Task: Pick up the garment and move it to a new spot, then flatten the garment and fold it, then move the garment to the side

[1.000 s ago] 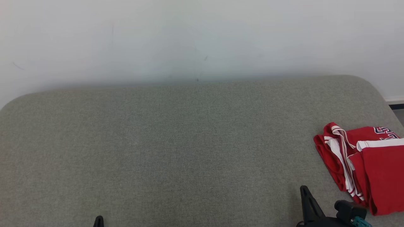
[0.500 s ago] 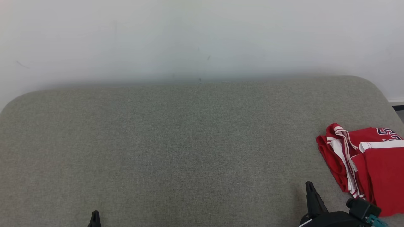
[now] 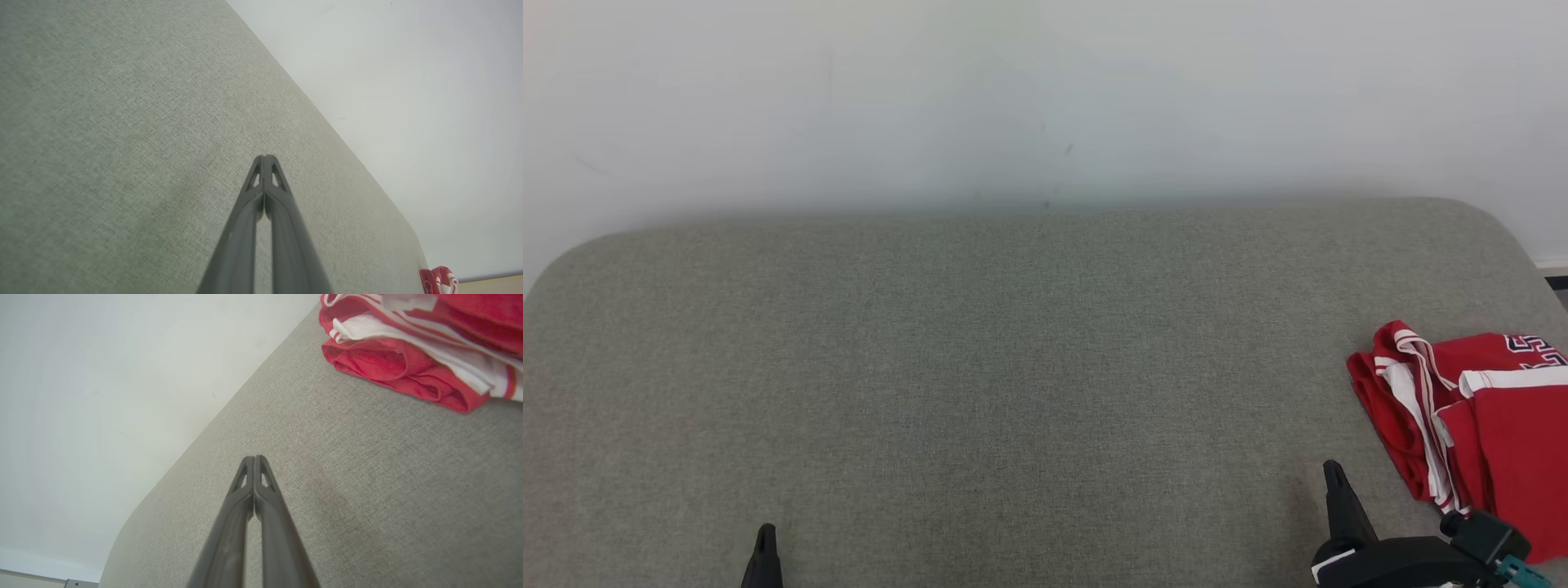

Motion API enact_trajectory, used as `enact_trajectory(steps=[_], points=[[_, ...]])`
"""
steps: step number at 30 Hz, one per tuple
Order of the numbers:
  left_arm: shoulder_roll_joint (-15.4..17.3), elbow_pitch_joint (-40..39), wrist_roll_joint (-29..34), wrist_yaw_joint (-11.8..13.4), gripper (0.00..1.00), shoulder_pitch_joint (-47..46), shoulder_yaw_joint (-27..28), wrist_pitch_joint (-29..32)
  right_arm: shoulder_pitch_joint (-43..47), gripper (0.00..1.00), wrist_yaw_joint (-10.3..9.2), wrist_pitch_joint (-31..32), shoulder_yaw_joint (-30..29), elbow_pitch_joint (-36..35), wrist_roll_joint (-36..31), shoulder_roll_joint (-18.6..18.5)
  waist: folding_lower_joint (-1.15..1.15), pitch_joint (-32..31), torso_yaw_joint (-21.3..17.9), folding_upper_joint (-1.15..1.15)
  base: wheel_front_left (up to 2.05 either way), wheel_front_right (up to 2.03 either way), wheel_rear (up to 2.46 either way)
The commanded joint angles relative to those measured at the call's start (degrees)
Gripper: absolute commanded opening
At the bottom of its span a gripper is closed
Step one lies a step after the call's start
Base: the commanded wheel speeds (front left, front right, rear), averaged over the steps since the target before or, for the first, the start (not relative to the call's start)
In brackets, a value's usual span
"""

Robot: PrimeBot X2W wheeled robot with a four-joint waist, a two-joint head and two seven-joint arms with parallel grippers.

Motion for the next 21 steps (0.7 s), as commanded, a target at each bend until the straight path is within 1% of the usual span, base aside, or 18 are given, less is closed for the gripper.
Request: enact_trajectory(steps=[1,16,21], points=[[0.2,-0.9,-2.1,-0.3,0.00,-1.3,0.3,0.4,-1.3,0.00,-0.05,0.4,-0.3,-1.0,2.1,0.0,0.00,0.0,0.1,0.00,0.00,0.00,0.00],[0.3,-1.7,-12.0,-0.6,0.00,-2.7,0.9,2.9,-1.6,0.00,-0.07,3.0,-1.1,-2.6,12.8,0.0,0.00,0.1,0.7,0.00,0.00,0.00,0.00],[0.3,-1.8,-14.3,-0.7,0.00,-3.1,1.0,3.6,-1.7,0.00,-0.07,3.7,-1.3,-3.0,15.4,0.0,0.00,0.1,0.8,0.00,0.00,0.00,0.00]])
